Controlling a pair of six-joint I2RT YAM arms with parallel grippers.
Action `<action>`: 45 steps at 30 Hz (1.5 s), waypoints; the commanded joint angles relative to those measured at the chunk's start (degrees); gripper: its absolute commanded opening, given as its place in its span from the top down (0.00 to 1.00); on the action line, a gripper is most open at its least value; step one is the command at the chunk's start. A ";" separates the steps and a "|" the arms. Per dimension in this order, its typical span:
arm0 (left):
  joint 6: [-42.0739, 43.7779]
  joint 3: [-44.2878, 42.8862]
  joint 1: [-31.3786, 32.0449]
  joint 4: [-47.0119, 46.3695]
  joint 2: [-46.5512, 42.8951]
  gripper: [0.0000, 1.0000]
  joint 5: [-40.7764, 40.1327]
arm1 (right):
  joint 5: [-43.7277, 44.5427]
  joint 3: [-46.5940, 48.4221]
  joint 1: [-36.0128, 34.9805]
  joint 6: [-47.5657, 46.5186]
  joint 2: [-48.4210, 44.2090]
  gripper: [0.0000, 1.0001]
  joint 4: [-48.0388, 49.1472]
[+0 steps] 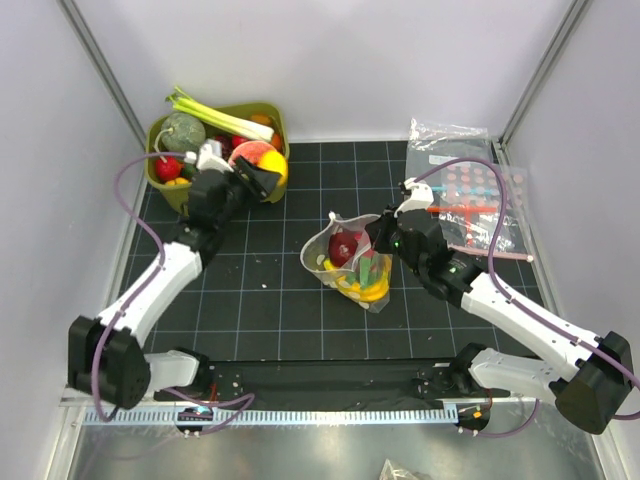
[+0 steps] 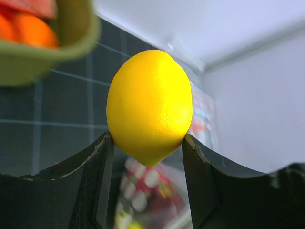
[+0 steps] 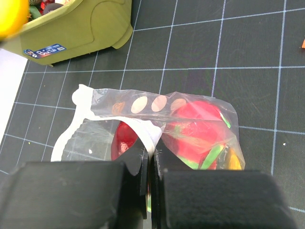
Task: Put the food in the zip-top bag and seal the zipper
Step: Place the fake fruit in the zipper food storage bag.
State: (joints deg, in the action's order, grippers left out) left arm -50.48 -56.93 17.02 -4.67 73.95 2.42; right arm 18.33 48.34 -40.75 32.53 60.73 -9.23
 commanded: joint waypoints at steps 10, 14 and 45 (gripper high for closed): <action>10.56 11.75 22.60 -13.62 -7.24 0.80 -1.00 | 2.42 1.93 0.06 0.16 -0.44 0.96 1.68; 14.08 10.70 26.48 -11.34 -8.38 0.79 -0.83 | 1.45 1.94 0.15 0.16 -1.31 0.96 1.24; 29.21 1.82 32.73 3.26 -6.72 0.77 5.14 | 1.09 1.94 0.06 0.34 -1.75 0.97 2.03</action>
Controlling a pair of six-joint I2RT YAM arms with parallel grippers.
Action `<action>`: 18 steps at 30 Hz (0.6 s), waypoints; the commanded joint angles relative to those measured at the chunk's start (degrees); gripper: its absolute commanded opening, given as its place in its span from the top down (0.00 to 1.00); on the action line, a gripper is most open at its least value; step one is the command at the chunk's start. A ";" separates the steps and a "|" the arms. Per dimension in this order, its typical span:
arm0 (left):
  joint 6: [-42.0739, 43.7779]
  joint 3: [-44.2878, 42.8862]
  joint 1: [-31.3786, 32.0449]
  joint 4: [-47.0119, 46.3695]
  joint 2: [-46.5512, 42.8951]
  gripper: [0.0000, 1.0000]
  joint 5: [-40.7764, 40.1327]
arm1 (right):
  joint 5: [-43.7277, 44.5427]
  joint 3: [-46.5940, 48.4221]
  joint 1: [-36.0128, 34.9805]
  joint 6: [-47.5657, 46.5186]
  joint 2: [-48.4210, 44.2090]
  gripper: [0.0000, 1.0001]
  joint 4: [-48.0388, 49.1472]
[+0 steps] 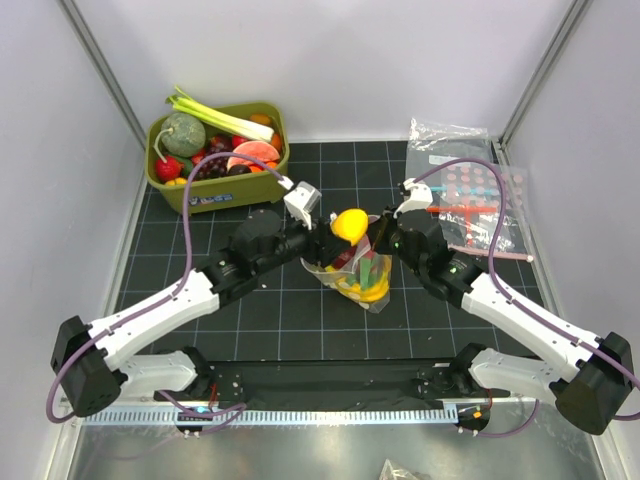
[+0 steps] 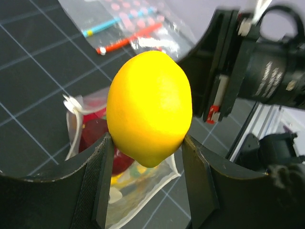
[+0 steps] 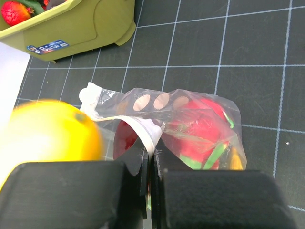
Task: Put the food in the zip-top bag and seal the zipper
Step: Place the fake fruit in the zipper food storage bag.
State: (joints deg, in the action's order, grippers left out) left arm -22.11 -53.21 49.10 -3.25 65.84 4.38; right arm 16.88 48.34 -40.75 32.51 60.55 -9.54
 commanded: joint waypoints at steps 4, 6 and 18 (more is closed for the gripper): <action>1.80 -4.44 0.64 6.84 3.59 0.76 0.20 | 2.98 0.62 0.06 0.80 -2.28 0.97 3.56; 1.72 -4.79 0.64 7.37 4.38 0.76 0.19 | 3.59 0.27 0.06 0.89 -2.81 0.97 4.00; 1.98 -9.80 0.56 12.74 12.02 0.76 4.48 | 4.91 2.02 0.06 0.36 -2.90 0.97 1.01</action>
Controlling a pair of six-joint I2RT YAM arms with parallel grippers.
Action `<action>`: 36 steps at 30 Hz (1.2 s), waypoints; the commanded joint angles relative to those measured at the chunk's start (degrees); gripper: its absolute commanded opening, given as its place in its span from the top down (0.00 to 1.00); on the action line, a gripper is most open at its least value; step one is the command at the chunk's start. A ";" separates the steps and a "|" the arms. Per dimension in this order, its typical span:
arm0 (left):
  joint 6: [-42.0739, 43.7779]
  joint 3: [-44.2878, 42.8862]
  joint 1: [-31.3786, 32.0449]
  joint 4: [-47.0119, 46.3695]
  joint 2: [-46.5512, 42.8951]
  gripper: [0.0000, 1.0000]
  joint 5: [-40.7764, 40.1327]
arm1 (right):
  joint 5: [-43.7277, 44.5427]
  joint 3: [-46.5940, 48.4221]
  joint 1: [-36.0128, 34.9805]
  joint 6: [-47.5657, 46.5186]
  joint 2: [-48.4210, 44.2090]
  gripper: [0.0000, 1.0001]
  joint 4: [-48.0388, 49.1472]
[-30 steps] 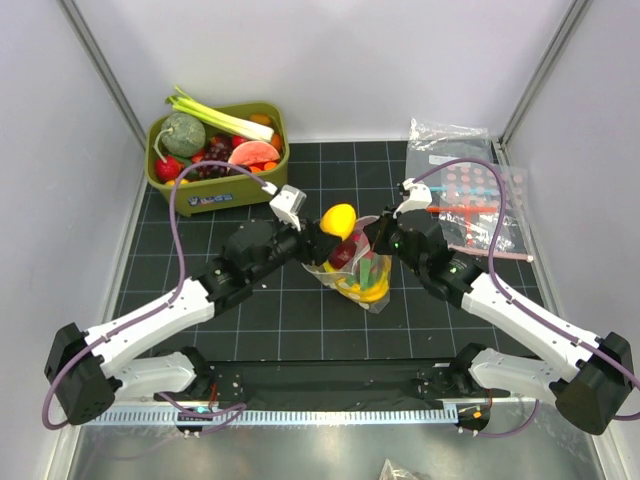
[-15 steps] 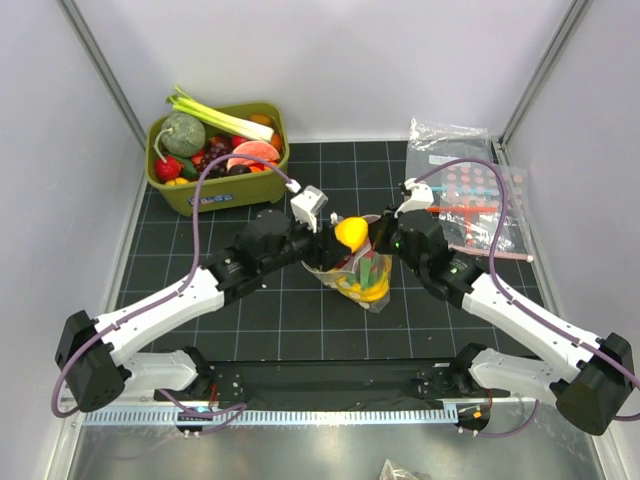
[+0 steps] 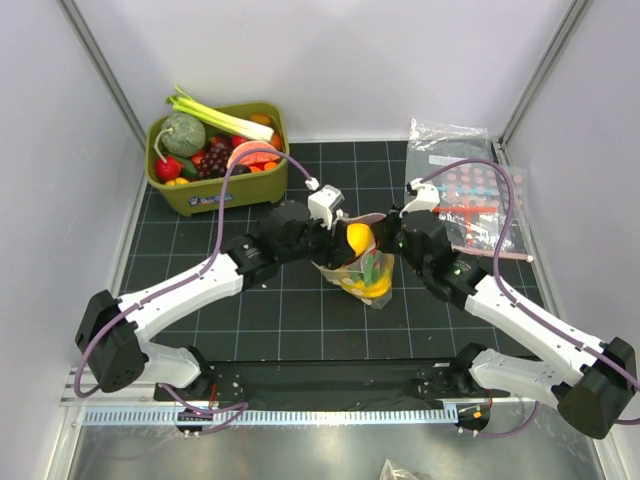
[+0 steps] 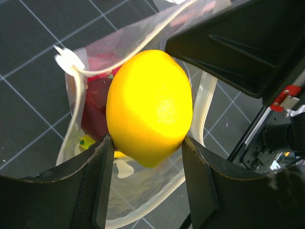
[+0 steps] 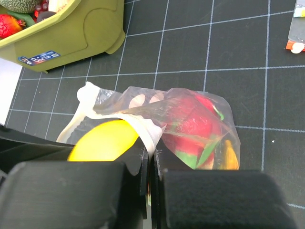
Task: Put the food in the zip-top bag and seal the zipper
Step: Place the fake fruit in the zipper food storage bag.
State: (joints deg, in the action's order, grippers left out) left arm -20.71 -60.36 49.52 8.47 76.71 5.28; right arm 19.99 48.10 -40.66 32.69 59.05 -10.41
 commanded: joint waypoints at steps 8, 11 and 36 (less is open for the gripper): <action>1.29 -5.90 0.23 4.62 5.73 0.77 7.45 | 0.06 2.26 -0.03 0.01 -2.97 0.97 1.98; 1.29 -6.44 0.23 4.45 6.44 0.77 12.55 | -0.65 2.53 0.06 0.09 -3.24 0.97 1.71; 0.85 -2.57 0.23 0.84 0.55 0.18 4.66 | 1.54 3.67 0.06 0.36 -5.61 0.96 -1.10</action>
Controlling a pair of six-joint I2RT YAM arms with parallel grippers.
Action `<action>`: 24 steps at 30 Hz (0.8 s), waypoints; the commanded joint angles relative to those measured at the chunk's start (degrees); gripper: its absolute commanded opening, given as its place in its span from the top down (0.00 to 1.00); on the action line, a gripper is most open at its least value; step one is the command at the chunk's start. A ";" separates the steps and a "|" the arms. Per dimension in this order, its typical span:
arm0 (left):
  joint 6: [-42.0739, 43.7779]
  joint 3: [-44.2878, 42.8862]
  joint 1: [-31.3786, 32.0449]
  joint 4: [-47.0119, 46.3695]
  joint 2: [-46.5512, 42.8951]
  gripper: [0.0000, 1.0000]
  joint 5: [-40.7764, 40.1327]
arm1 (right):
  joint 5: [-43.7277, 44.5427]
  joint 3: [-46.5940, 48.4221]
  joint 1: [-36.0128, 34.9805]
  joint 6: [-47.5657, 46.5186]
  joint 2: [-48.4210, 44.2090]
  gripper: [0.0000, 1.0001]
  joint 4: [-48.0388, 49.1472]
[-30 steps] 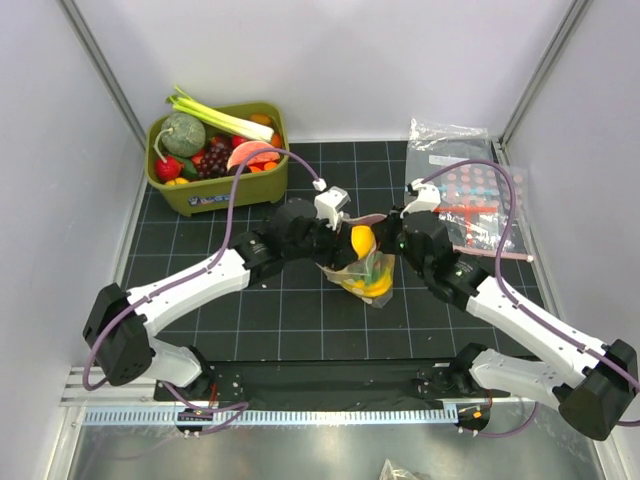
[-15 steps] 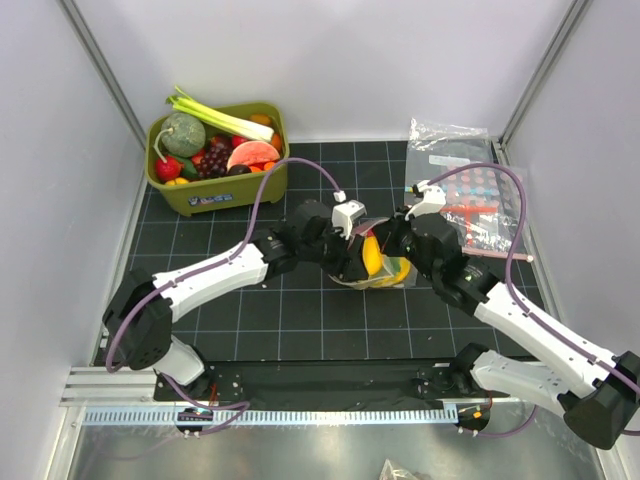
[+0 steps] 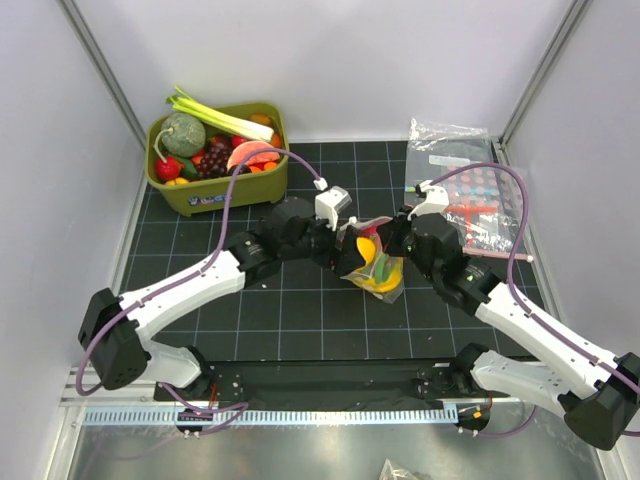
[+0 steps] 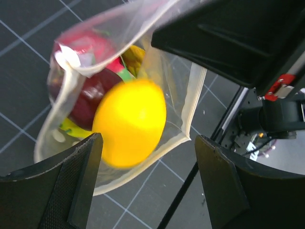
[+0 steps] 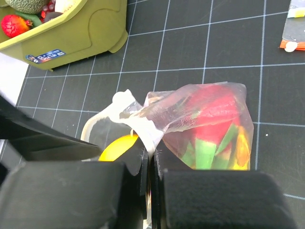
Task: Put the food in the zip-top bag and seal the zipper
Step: Place the fake fruit in the zipper food storage bag, then adjust the zipper food storage bag at the center of the board.
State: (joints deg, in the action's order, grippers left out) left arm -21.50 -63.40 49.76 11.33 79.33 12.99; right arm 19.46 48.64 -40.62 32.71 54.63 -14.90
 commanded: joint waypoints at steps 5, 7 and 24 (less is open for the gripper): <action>2.33 -0.15 -0.01 0.80 -3.21 0.18 -9.12 | 2.68 2.95 -0.07 0.34 -1.81 0.96 3.21; 2.86 0.37 -0.01 1.23 -4.62 0.18 -12.36 | 2.69 3.04 -0.07 0.51 -1.72 0.96 3.12; 6.73 -4.71 -0.01 5.10 4.07 0.27 -23.00 | 0.40 3.21 -0.07 0.60 0.03 0.96 3.73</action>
State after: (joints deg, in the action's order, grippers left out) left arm -16.64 -64.71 49.76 16.82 81.30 -7.07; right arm 20.16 48.64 -40.62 32.77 54.76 -15.05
